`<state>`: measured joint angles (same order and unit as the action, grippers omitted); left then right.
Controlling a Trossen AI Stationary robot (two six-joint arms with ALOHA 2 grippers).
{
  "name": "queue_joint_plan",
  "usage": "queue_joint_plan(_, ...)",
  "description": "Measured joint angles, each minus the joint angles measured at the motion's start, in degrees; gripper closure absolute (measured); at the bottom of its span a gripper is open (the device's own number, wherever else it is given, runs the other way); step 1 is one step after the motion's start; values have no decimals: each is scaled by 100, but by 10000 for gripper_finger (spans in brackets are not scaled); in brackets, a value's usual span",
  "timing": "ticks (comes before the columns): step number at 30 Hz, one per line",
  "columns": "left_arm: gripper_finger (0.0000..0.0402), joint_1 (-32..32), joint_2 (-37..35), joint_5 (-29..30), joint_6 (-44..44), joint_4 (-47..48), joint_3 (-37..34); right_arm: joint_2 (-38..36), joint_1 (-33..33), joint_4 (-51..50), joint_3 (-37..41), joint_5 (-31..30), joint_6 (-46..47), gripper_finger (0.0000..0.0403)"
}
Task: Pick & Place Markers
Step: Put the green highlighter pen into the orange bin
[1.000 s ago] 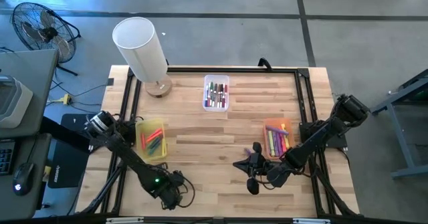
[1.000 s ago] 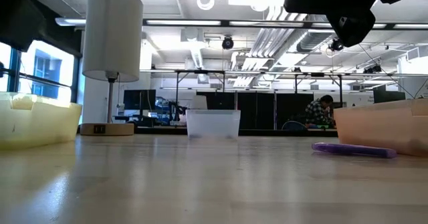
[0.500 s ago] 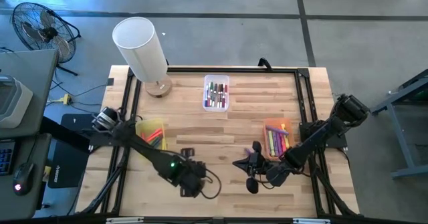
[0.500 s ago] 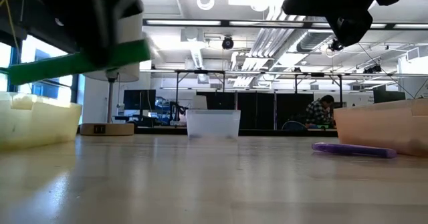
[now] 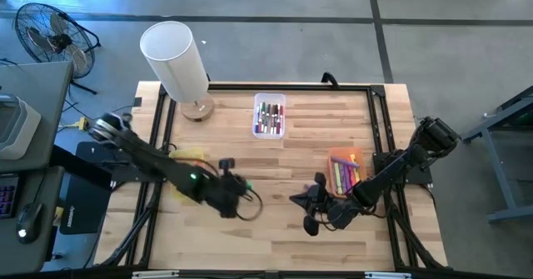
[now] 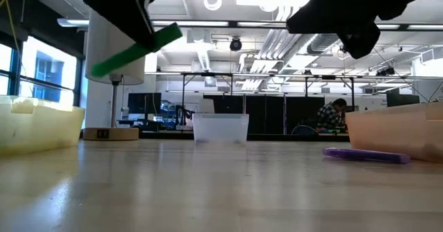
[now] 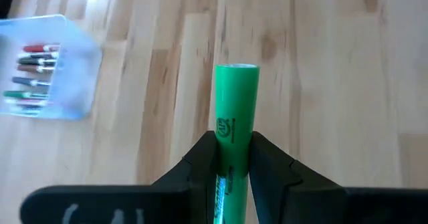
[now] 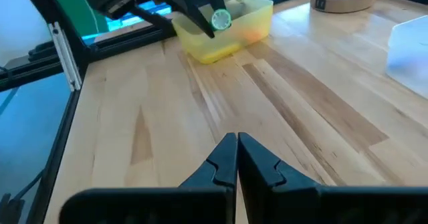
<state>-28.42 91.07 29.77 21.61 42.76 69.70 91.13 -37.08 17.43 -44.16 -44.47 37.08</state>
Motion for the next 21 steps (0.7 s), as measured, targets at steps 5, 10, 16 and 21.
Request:
queue_joint_plan(5, 345, 145, -1287, 40, -38, -2596, -1909, 0, 120, 40, -1, -517, 23, 402)
queue_joint_plan(10, 345, 191, -1976, 52, -501, -4951, -3174, 2, 519, 83, 0, -839, 503, 394)
queue_joint_plan(16, 345, 183, -2020, -18, -1026, -6081, -3493, 114, 1084, 902, 0, 353, 161, 371)
queue_joint_plan(21, 344, 183, -2026, -44, -1129, -6435, -3483, 482, 1272, 2256, 0, 1049, -879, 342)
